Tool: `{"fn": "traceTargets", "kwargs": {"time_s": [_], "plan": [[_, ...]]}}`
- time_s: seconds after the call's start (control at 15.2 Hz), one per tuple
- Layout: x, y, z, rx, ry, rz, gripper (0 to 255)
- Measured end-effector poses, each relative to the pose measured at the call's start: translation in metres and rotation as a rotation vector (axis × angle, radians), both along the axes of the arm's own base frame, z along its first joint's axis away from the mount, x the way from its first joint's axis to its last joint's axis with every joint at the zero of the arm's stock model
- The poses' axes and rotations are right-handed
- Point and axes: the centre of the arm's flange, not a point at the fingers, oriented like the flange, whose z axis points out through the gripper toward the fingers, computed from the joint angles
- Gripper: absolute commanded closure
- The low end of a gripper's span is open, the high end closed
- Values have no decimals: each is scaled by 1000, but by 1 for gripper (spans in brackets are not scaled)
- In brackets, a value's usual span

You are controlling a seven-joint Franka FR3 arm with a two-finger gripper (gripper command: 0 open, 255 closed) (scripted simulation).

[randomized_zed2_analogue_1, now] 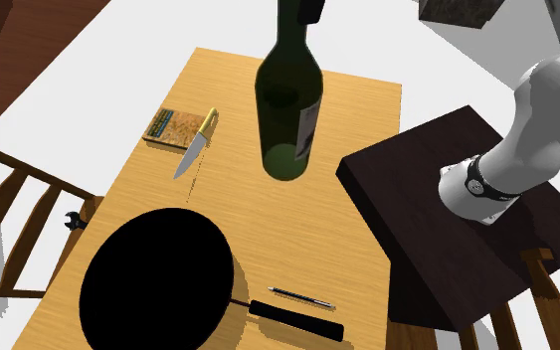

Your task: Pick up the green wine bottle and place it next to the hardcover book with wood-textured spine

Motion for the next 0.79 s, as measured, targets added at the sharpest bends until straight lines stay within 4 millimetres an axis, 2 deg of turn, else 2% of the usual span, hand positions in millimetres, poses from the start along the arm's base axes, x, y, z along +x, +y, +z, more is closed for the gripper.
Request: {"fn": "traceTargets", "kwargs": {"time_s": [0.66,0.79], "plan": [[1,1,51,0,0,0,255],[1,-12,45,0,1,0,255]]}}
